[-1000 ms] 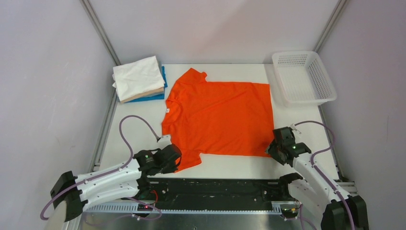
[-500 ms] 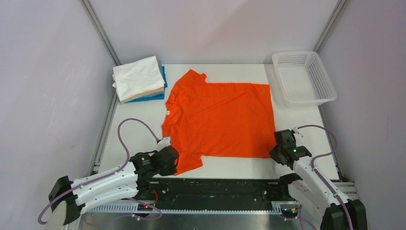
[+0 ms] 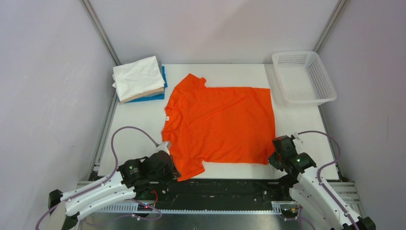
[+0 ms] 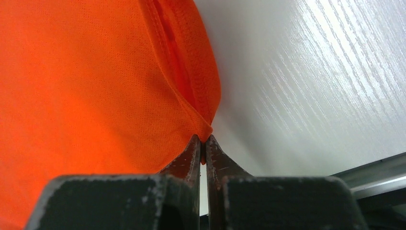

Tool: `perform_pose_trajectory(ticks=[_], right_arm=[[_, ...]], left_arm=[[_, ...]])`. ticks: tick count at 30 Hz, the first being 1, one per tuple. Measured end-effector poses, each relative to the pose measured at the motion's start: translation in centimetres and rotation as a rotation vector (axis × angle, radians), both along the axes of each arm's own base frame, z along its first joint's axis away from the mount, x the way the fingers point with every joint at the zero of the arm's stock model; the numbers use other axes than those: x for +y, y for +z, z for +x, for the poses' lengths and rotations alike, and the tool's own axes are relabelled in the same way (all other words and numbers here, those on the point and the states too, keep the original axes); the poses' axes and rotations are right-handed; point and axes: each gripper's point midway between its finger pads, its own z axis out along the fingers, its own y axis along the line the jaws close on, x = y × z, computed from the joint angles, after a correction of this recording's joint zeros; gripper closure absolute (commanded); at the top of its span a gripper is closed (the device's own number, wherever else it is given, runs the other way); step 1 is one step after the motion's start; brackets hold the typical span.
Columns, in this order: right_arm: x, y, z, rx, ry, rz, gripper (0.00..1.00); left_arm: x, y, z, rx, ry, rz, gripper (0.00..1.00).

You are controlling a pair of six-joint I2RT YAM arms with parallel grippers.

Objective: Fold and stack the t-shirts
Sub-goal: Grab the side of the flattened tshirt closest away from the robot with both arms, then fold the flattened tshirt in 1/3 of the way

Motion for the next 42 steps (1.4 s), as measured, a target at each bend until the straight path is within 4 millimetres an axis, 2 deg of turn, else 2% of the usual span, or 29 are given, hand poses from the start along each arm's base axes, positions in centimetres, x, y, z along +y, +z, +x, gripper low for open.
perform_pose_trajectory(ticks=[5,8,12,16,21,28,31,36,42], right_arm=[[0.0,-0.1,-0.1,0.024,0.005,-0.013,0.95],[0.0,0.0,0.3,0.046,0.017,-0.032,0.95],[0.0,0.6,1.5,0.051,0.027,-0.04,0.97],[-0.2,1.9,3.6,0.027,0.018,-0.028,0.97],[-0.3,3.6,6.7,-0.009,0.025,-0.01,0.97],[0.3,5.1,10.9,-0.031,0.07,-0.001,0.97],[0.2,5.8,12.6,-0.05,0.071,0.004,0.97],[-0.1,6.7,15.0,-0.084,0.07,0.005,0.96],[-0.3,6.7,16.7,-0.089,0.069,0.005,0.95]], left_arm=[[-0.3,1.1,0.6,-0.021,0.007,0.011,1.0],[-1.3,2.4,1.8,-0.044,0.001,0.031,1.0],[-3.4,4.0,4.0,-0.081,-0.02,0.071,1.0],[-4.5,5.9,7.9,-0.147,0.014,0.089,1.0],[-3.6,8.6,13.9,-0.245,0.132,0.098,1.0],[-2.1,11.6,19.9,-0.334,0.248,0.109,1.0],[-1.3,12.0,21.8,-0.352,0.284,0.126,1.0],[-0.3,12.1,23.8,-0.368,0.304,0.167,1.0],[0.0,11.9,26.7,-0.376,0.305,0.209,1.0]])
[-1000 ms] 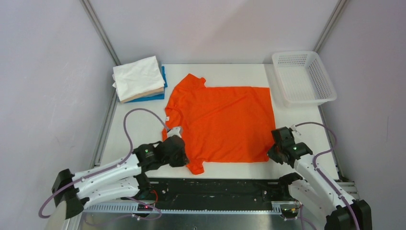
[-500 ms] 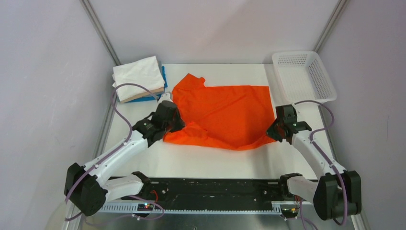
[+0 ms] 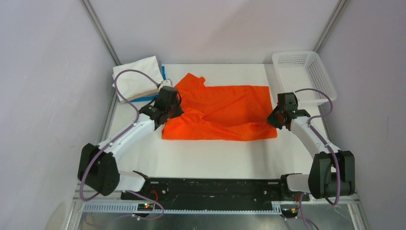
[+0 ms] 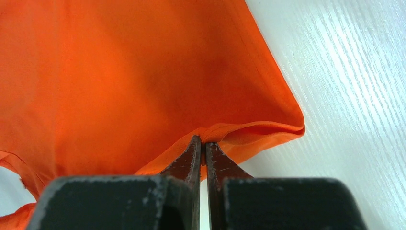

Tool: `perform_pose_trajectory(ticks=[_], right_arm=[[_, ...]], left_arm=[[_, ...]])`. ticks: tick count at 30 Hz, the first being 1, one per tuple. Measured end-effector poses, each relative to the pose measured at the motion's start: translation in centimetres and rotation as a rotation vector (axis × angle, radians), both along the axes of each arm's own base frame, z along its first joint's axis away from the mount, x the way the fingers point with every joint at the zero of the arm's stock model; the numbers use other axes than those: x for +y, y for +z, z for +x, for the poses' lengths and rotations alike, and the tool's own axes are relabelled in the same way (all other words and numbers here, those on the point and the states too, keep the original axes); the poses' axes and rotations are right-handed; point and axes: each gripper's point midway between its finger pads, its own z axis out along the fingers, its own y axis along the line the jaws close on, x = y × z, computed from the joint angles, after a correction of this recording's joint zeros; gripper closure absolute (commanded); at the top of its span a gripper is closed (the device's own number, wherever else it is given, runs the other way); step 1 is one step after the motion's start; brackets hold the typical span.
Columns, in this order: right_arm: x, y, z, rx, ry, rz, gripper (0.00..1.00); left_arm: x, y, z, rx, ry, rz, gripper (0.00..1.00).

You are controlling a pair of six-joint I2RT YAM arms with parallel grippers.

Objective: Fold and stack the t-shirts
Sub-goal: Fold the flattened tshirt in 1/3 of the way

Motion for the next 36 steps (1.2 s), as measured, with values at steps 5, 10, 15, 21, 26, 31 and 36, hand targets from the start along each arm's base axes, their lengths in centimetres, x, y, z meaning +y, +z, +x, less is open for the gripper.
perform_pose_trajectory(ticks=[5,10,15,21,26,31,36], right_arm=[[-0.2,-0.7,1.3,0.013,0.0,-0.002,0.93],[-0.4,-1.7,2.7,0.022,-0.011,-0.006,0.85],[-0.7,-2.9,4.7,0.029,-0.034,-0.003,0.46],[-1.4,-2.7,5.8,0.024,-0.059,-0.031,0.01],[-1.1,0.4,5.6,-0.05,-0.024,-0.12,0.01],[3.8,3.4,4.9,-0.167,0.154,-0.109,0.01],[6.4,0.2,4.9,-0.122,0.254,-0.061,0.01]], left_arm=[[0.2,-1.4,1.9,0.031,0.002,0.039,1.0],[0.5,-3.2,3.7,0.071,0.014,0.069,1.0],[1.1,-4.9,5.3,0.112,0.026,0.094,0.35],[1.1,-5.2,6.9,0.118,0.019,0.095,0.01],[1.3,-2.7,6.8,0.061,0.027,0.066,0.0],[0.7,-0.5,4.8,0.011,-0.001,0.0,0.0],[-0.9,-4.2,3.9,0.092,-0.045,-0.02,0.0]])
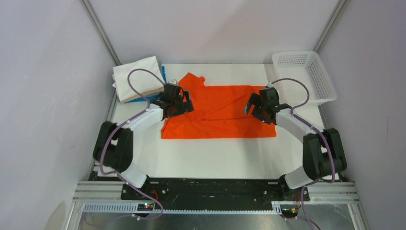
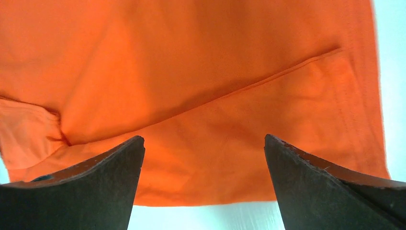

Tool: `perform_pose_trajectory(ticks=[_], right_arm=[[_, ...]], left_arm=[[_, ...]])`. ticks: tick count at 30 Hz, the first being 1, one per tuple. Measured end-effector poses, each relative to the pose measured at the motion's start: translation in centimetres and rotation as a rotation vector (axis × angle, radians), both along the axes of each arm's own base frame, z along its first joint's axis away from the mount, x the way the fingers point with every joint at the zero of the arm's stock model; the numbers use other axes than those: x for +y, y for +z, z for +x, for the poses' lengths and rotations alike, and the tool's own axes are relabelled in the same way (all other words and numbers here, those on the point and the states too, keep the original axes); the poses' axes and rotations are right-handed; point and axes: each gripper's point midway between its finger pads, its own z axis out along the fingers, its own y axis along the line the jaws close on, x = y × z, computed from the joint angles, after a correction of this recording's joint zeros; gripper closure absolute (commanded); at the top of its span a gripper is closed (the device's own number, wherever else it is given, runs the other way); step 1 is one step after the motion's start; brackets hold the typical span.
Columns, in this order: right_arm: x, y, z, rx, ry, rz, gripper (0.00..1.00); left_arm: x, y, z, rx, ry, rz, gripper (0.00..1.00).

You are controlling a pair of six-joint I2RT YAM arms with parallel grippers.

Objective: Fold and stack the t-shirts
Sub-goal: Fold the flattened tshirt in 1/3 of the way

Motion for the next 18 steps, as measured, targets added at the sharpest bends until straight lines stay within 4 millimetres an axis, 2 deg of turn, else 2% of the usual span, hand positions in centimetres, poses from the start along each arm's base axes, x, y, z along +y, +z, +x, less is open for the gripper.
perform_pose_trajectory(ticks=[4,7,13,18], right_arm=[[0.9,-3.8,-0.1,0.09,0.035,0.011,0.01],[1.1,-6.0,-0.9,0.153,0.052,0.009,0.01],[1.6,-6.4,-1.9,0.133,0.067,0.004,0.01],[1.8,-6.5,-5.9,0.132,0.073,-0.006,0.0]], left_arm=[[-0.3,-5.3,-0.6,0.123,-0.003,0.024,0.0],[0.2,-8.3,-2.2,0.199,0.0,0.041,0.0],[0.3,-8.1,-3.5,0.141,0.031,-0.013,0.0],[0.7,-8.1,-7.0,0.1,0.046,-0.041,0.0]])
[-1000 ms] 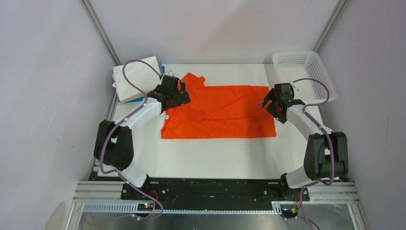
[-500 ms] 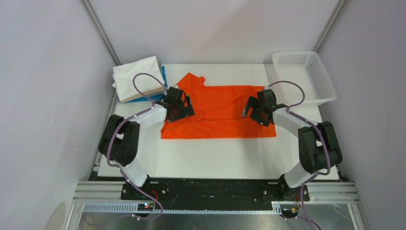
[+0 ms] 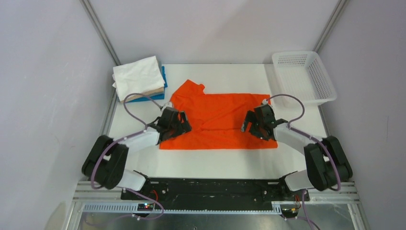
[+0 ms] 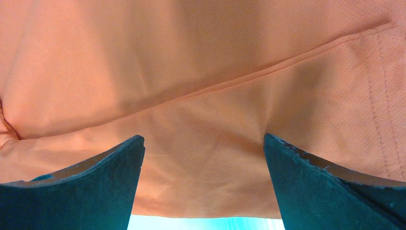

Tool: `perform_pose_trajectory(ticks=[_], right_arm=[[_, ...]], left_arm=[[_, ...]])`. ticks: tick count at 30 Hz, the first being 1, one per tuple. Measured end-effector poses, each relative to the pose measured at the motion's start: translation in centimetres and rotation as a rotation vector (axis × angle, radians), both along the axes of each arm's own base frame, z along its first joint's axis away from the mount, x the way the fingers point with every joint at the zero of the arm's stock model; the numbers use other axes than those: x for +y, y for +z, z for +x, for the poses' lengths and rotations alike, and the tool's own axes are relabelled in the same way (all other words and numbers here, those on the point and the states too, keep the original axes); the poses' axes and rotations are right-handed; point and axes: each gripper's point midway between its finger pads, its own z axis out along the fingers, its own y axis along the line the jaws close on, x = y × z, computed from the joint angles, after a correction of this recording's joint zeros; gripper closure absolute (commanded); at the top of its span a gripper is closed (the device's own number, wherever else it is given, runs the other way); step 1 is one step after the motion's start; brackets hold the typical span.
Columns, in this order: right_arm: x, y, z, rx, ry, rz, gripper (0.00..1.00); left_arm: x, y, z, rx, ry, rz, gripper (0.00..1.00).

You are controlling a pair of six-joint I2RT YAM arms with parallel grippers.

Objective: Fold and stack the t-shirts
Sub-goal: Fold the flattened tshirt in 1/3 of the way

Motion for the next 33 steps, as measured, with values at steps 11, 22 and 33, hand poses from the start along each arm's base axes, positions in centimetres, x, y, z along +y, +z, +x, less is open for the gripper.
perform_pose_trajectory(ticks=[11,22,33], right_arm=[[-0.5,-0.2,-10.6,0.056,0.019,0.005,0.01],[-1.4,0.2,-14.1,0.077,-0.022,0.041,0.01],[-3.3,3.9,-12.7,-0.012,-0.073,0.033,0.0]], left_arm=[[-0.9,0.2,-8.9,-0.09,-0.029,-0.16,0.0],[-1.5,0.7,-13.5,-0.052,0.0,-0.315,0.0],[0.3,4.8,-11.3,-0.054,0.01,-0.057,0.0]])
